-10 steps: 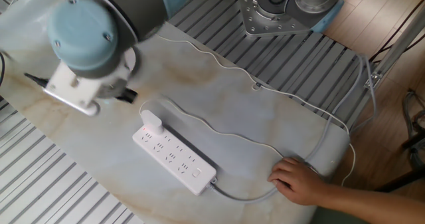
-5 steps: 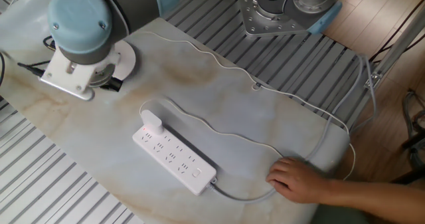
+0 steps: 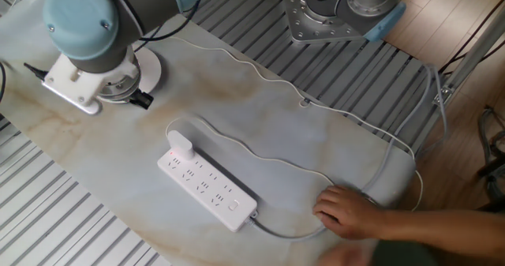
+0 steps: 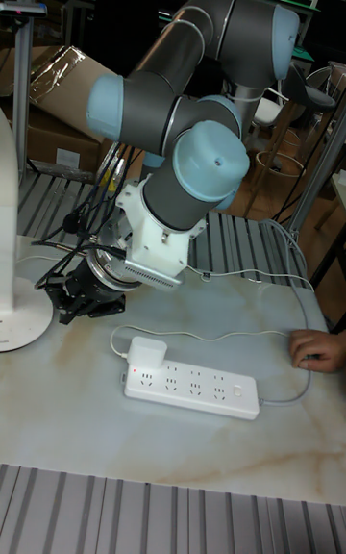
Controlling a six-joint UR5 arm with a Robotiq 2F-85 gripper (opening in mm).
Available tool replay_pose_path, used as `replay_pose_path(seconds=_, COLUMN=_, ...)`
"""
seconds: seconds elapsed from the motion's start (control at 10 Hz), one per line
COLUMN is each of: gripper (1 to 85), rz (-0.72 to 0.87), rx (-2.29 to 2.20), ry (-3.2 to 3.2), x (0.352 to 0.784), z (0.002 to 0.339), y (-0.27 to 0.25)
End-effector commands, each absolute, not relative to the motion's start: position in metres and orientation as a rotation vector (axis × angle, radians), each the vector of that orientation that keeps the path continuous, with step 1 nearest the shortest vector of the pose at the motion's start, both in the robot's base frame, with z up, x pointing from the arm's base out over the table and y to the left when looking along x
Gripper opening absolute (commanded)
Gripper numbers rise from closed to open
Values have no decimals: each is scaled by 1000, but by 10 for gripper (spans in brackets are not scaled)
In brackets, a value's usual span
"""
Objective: Plug in the power cord of the desk lamp, turn on the socket, and light up the desk lamp
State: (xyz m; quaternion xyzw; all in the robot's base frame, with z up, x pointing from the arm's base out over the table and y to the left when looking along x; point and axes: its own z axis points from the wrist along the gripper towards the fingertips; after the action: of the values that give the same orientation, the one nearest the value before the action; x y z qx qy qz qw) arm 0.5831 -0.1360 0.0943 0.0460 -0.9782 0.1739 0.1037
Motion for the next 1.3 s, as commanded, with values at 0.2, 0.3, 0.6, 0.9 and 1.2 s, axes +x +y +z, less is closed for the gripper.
replay_pose_path(seconds=0.2, gripper=10, rz=556, rx=59, ry=-2919, x=588, z=84, y=-154)
replay_pose_path(seconds=0.3, gripper=10, rz=597, rx=64, ry=-2914, x=585, z=78, y=-165)
replay_pose_path(seconds=0.6, gripper=10, rz=735, rx=75, ry=-2879, x=578, z=71, y=-199)
replay_pose_path(seconds=0.9, gripper=10, rz=744, rx=46, ry=-2808, x=559, z=76, y=-200)
replay_pose_path(seconds=1.2, gripper=10, rz=785, rx=74, ry=-2788, x=558, z=77, y=-210)
